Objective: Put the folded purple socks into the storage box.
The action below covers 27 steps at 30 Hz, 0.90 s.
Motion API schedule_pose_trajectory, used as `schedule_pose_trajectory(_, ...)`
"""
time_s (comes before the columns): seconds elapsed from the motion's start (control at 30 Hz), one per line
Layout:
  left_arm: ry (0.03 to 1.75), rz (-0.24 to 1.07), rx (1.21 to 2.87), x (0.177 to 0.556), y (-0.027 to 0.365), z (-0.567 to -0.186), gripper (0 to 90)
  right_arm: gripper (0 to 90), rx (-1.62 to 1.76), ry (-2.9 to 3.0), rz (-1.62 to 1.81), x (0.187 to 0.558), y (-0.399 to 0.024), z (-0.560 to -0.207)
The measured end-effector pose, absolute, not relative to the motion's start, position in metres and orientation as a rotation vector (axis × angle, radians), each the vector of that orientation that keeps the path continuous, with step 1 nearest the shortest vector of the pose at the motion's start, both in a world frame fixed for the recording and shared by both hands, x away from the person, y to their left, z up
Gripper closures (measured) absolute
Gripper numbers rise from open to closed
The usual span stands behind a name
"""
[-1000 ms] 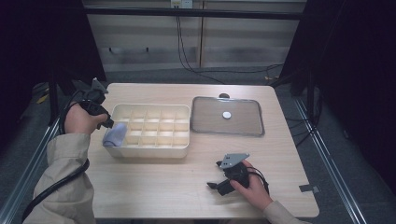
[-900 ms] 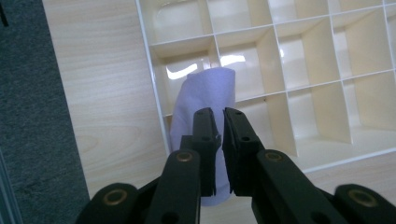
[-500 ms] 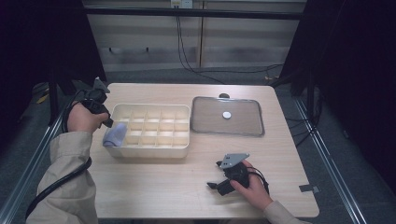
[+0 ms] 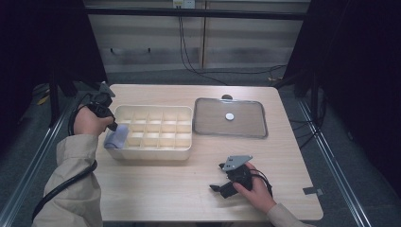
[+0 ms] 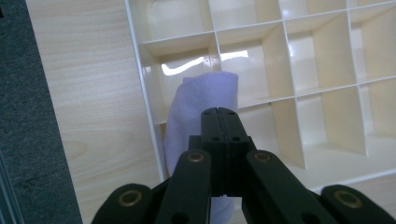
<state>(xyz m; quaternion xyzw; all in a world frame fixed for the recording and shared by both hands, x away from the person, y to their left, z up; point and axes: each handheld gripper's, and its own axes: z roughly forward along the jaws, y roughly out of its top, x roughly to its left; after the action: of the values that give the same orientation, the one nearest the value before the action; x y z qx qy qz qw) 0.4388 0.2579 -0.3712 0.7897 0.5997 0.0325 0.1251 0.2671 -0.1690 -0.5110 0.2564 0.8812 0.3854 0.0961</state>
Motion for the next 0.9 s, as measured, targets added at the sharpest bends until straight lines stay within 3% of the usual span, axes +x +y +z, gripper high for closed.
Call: schedule_pose_trajectory(0.9,1.784,0.0,2.339,0.435,0.256,-0.408,90.0,13.2,0.748,2.61,1.144,0.266,-0.169,-0.511)
